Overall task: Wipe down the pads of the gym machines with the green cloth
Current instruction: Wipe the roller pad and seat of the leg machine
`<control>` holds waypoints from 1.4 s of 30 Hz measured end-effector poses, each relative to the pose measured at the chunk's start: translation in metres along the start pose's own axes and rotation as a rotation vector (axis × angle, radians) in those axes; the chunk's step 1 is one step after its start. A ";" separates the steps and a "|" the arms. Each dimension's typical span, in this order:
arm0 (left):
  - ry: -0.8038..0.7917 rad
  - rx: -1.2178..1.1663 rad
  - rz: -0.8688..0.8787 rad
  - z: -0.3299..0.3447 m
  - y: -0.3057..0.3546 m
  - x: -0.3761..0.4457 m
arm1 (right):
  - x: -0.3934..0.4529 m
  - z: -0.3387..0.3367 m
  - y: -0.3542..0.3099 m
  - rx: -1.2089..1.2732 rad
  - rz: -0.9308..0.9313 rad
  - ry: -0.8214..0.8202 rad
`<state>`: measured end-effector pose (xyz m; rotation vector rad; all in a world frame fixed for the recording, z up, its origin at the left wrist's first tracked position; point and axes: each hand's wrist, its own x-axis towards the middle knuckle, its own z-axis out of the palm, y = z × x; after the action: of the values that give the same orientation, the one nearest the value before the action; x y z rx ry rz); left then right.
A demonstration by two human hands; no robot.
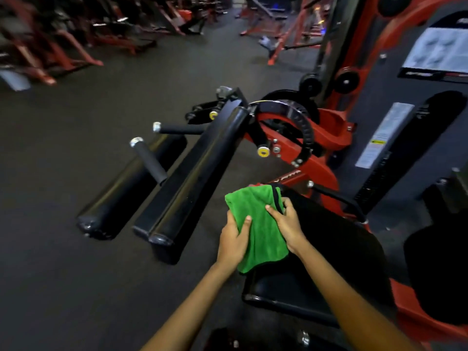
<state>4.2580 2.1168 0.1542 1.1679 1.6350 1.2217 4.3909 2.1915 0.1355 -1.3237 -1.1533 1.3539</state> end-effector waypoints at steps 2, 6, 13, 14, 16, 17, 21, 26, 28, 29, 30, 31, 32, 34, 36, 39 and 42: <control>0.138 0.053 0.013 -0.012 0.001 -0.007 | 0.004 0.022 -0.003 -0.020 -0.052 -0.064; 0.332 0.123 0.075 -0.027 0.012 -0.028 | 0.008 0.057 -0.020 -0.045 -0.214 -0.184; 0.716 0.575 0.176 -0.051 0.043 -0.046 | 0.003 0.113 -0.057 -0.144 -0.392 -0.350; 0.727 0.637 0.077 -0.054 0.046 -0.044 | 0.004 0.119 -0.062 -0.197 -0.448 -0.345; 0.736 0.724 -0.102 -0.055 0.050 -0.041 | 0.002 0.125 -0.069 -0.345 -0.645 -0.267; 0.731 0.754 -0.160 -0.055 0.052 -0.041 | -0.003 0.128 -0.072 -0.450 -0.778 -0.200; 0.707 0.792 -0.212 -0.052 0.051 -0.038 | -0.034 0.137 -0.070 -0.661 -1.061 -0.281; 0.754 0.984 -0.243 -0.065 0.047 -0.056 | -0.040 0.138 -0.049 -0.828 -0.872 -0.491; 0.738 1.099 -0.217 -0.073 0.040 -0.060 | -0.043 0.141 -0.049 -0.848 -0.866 -0.503; 0.695 1.144 -0.189 -0.076 0.037 -0.061 | -0.045 0.142 -0.050 -0.844 -0.863 -0.502; 0.615 1.171 -0.186 -0.078 0.036 -0.061 | -0.046 0.144 -0.050 -0.831 -0.871 -0.508; 0.518 1.186 -0.205 -0.079 0.034 -0.060 | -0.044 0.145 -0.050 -0.818 -0.886 -0.507; 0.444 1.194 -0.237 -0.080 0.031 -0.058 | -0.039 0.146 -0.050 -0.810 -0.910 -0.488; 0.401 1.233 -0.266 -0.079 0.027 -0.056 | -0.018 0.146 -0.054 -0.791 -0.922 -0.406; 0.408 1.246 -0.295 -0.079 0.027 -0.057 | 0.008 0.147 -0.064 -0.802 -0.823 -0.384; 0.384 1.260 -0.318 -0.079 0.028 -0.057 | 0.024 0.151 -0.077 -0.827 -0.709 -0.346; 0.385 1.263 -0.317 -0.077 0.029 -0.056 | -0.011 0.154 -0.061 -0.786 -0.797 -0.335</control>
<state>4.2080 2.0459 0.2043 1.2727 2.8984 0.0744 4.2370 2.1858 0.1970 -0.9250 -2.2837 0.5292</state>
